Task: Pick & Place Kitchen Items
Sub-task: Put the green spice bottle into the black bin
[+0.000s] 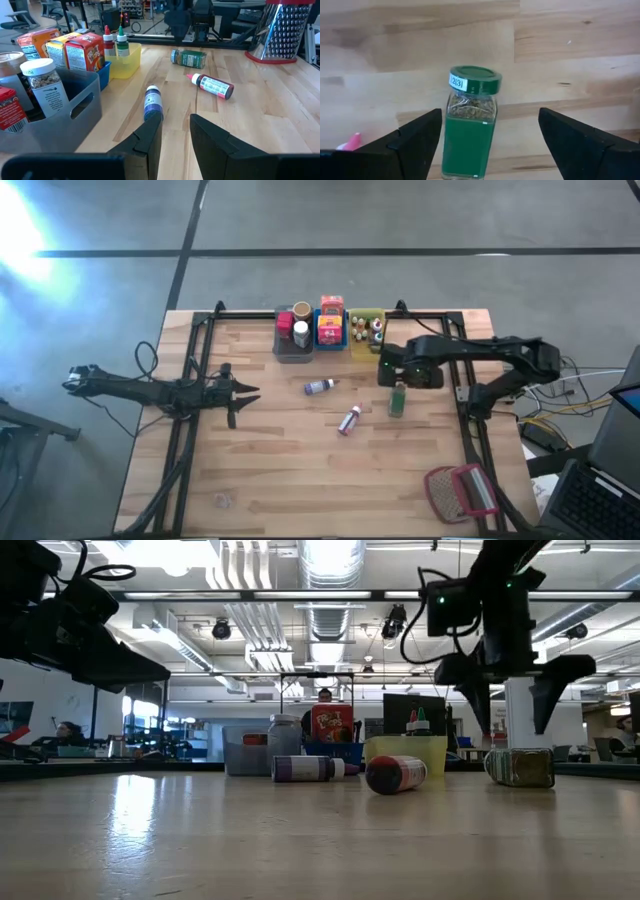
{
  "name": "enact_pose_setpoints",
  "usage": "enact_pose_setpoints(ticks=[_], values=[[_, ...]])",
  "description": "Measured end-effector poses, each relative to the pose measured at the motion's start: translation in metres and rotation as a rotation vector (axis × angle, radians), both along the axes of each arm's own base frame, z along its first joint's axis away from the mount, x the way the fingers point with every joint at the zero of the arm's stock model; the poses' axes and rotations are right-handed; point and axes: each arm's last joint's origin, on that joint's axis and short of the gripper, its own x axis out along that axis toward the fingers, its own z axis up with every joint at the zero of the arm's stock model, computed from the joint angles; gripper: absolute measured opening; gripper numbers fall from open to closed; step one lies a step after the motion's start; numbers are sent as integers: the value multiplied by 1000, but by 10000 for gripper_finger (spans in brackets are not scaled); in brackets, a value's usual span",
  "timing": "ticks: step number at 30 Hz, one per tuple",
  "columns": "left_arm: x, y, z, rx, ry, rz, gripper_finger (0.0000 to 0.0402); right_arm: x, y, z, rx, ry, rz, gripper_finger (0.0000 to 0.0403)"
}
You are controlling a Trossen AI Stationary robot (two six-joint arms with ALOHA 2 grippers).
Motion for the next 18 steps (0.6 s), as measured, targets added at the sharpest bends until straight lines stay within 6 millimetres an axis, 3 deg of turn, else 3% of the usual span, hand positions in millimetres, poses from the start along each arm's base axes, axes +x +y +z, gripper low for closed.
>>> enact_pose_setpoints(ticks=[9, 18], values=[[0, 0, 0, 0, 0, 0, 108, 11, -15, -26, 72, 48, 48, 333], [0, 0, 0, 0, 0, 0, 108, 21, -30, -57, 107, 93, 98, 296]])
